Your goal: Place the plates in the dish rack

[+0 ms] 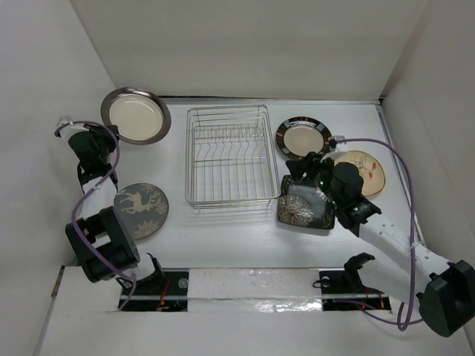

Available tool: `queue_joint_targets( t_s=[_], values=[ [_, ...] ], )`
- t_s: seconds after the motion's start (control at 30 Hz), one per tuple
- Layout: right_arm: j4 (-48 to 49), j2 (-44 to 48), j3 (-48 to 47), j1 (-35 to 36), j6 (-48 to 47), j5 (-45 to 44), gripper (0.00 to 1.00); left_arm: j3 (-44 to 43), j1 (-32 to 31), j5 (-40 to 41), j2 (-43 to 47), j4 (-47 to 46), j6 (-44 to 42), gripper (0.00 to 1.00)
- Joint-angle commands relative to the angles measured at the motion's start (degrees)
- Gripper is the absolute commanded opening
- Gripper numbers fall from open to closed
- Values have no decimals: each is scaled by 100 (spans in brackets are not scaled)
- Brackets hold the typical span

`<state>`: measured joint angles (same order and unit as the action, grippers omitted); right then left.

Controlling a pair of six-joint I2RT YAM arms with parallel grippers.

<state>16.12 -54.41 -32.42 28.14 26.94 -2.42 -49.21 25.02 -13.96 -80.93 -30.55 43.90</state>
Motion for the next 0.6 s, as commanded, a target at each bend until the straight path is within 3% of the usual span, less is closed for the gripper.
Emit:
queue_joint_targets(
  t_s=[0.0,0.07,0.13,0.23,0.27,0.3,0.33,0.43,0.57],
  values=[
    [419,-61,-343,121,-75,565,57,-238,-92,-204,953,-1243,453,0],
    [322,1,-641,288,-83,689,35,-159,-242,-213,1175,-1235,479,0],
    [225,53,-870,524,-84,672,0,33,-418,-518,1412,-1418,706,0],
    [269,-208,-1397,806,-92,812,0,332,-733,-792,1720,-1639,1024,0],
    [278,-323,-1677,859,-110,856,2,385,-805,-854,1773,-1630,1024,0],
    [286,-455,-1819,860,-119,883,12,456,-857,-950,1878,-1639,1094,0],
    [295,-587,-1951,921,-136,892,42,613,-858,-1221,1931,-1682,1173,0],
    [331,-1149,-2434,921,-276,962,82,982,-919,-1688,2186,-2016,1506,0],
    [-47,-1843,-3181,921,-715,1120,93,1238,-1051,-2180,2423,-2139,1560,0]
  ],
)
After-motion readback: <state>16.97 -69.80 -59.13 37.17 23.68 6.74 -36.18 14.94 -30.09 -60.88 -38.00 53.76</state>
